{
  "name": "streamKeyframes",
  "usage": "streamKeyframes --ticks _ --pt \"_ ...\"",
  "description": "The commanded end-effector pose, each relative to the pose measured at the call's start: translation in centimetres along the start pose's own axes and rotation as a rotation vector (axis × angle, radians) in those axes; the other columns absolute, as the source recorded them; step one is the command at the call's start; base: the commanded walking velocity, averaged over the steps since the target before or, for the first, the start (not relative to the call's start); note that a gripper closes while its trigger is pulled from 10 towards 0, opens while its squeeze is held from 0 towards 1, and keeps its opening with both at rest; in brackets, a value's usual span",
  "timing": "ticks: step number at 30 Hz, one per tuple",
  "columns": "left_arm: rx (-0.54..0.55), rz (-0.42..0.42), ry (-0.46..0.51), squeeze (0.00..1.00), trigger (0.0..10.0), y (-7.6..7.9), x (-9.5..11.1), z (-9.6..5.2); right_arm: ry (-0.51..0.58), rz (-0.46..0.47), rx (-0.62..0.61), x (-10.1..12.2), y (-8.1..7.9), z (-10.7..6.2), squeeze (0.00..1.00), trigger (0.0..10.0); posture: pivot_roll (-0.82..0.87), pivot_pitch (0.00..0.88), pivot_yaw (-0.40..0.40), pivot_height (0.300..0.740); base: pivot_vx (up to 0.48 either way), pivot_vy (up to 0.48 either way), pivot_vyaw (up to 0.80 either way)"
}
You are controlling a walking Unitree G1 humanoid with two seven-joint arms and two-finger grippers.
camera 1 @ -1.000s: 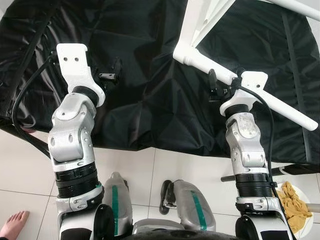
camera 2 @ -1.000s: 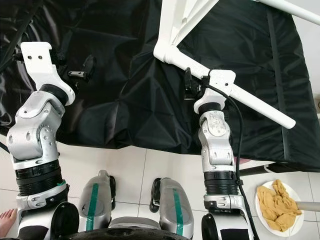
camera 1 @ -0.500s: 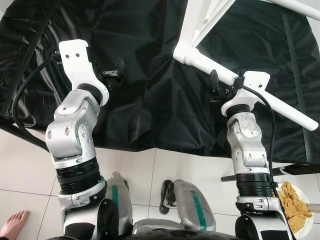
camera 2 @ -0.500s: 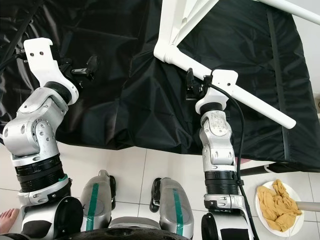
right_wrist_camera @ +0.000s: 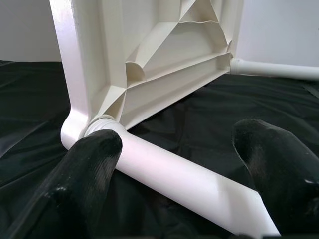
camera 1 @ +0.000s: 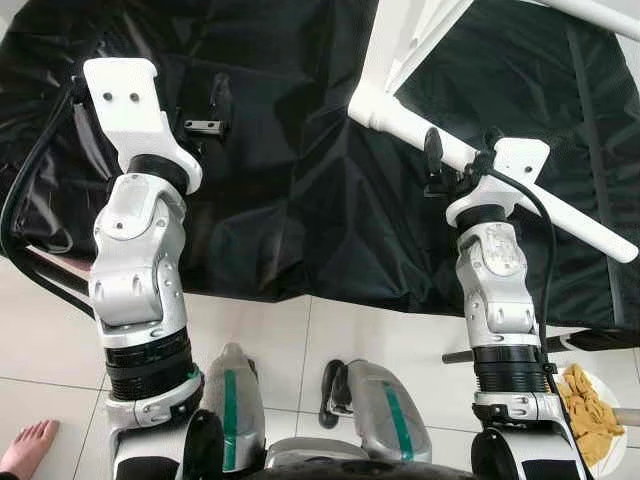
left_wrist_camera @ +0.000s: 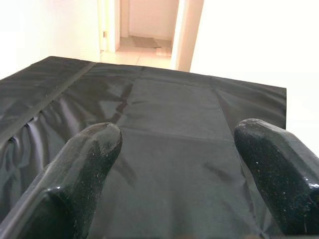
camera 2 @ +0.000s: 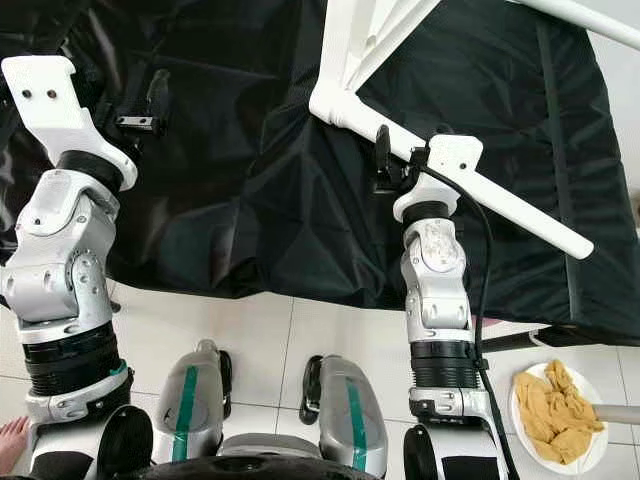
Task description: Building children table
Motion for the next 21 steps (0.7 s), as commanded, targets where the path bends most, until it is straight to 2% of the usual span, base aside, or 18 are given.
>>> streamKeyframes --ticks 1,7,9,13,21 --pt "-0.026 -0.009 -0.016 0.00 10.0 0.6 -0.5 0.1 0.006 -0.008 -0.001 0.0 0.3 0.0 0.00 10.0 0.11 0.046 -0.047 0.740 0.000 0.000 0.00" --pt "-0.035 0.014 -0.041 0.00 10.0 1.0 -1.0 0.2 0.009 -0.013 -0.001 0.0 0.4 -0.1 0.00 10.0 0.11 0.045 -0.042 0.740 0.000 0.000 0.00" --pt "-0.048 0.049 -0.034 0.00 10.0 1.2 -1.2 0.0 0.017 -0.026 -0.001 0.0 0.4 -0.2 0.00 10.0 0.10 0.045 -0.030 0.740 0.000 0.000 0.00" --pt "-0.056 0.061 -0.049 0.00 10.0 1.4 -1.7 -0.4 0.017 -0.026 0.001 -0.1 0.5 -0.3 0.00 10.0 0.11 0.032 -0.023 0.740 0.000 0.000 0.00" --pt "-0.053 0.152 0.003 0.00 10.0 0.9 -2.7 -1.1 0.061 -0.047 0.003 0.2 0.1 0.1 0.00 10.0 0.11 0.014 -0.021 0.740 0.000 0.000 0.00"
Point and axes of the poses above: a point about 5 cm out from each wrist's last joint towards the gripper, its own z axis pointing out of the wrist towards the gripper, its own x axis along the axis of the wrist's last joint, y = z × x, the point moved 3 cm from there along z, pointing out of the wrist towards the gripper, and after that the axes turned 1 degree about z, right-handed, at the moved point
